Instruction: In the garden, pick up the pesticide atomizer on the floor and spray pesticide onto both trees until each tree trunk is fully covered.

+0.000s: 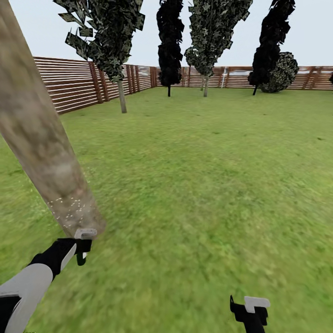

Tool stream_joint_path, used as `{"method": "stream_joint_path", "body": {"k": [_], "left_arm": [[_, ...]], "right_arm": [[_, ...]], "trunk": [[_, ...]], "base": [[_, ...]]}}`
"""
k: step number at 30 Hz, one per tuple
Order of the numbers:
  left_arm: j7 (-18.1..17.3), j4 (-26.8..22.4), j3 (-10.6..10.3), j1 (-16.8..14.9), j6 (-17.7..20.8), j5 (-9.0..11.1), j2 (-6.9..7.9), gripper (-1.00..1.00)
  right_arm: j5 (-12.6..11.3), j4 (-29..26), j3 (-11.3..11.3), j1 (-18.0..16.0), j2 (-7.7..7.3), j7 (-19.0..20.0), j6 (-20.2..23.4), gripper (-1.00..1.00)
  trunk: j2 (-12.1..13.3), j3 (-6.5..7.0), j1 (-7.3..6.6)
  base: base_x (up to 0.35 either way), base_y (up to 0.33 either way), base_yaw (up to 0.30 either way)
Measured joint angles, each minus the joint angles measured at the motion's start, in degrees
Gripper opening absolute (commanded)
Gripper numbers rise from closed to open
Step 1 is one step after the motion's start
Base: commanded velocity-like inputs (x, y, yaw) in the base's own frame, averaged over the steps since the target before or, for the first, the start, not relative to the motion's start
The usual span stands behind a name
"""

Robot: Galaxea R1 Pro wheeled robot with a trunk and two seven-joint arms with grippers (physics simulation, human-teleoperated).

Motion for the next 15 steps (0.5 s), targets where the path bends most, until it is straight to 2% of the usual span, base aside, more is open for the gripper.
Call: {"method": "stream_joint_path", "body": {"k": [4,6,11,15], "left_arm": [[0.7,0.6,0.0,0.0,-0.3,0.3,-0.36,-1.00],[0.7,0.8,0.0,0.0,-0.3,0.5,-1.68,-1.00],[0.8,0.8,0.0,0.0,-0.3,0.2,-3.44,-1.00],[0.9,0.8,0.1,0.0,-0.3,0.1,-3.65,-1.00]], "right_arm": [[0.0,0.0,0.0,0.0,0.00,0.0,0.0,1.00],[0.0,0.0,0.0,0.0,0.00,0.0,0.0,1.00],[0.0,0.0,0.0,0.0,-0.05,0.0,0.0,1.00],[0.1,0.0,0.0,0.0,-0.09,0.0,0.0,1.00]], "trunk": [[0.0,0.00,0.00],[0.0,0.00,0.00],[0.0,0.00,0.01],[0.0,0.00,0.02]], "base": [[0.237,-0.195,0.273],[0.209,-0.210,0.176],[0.149,-0.242,0.017],[0.017,-0.271,0.000]]}}
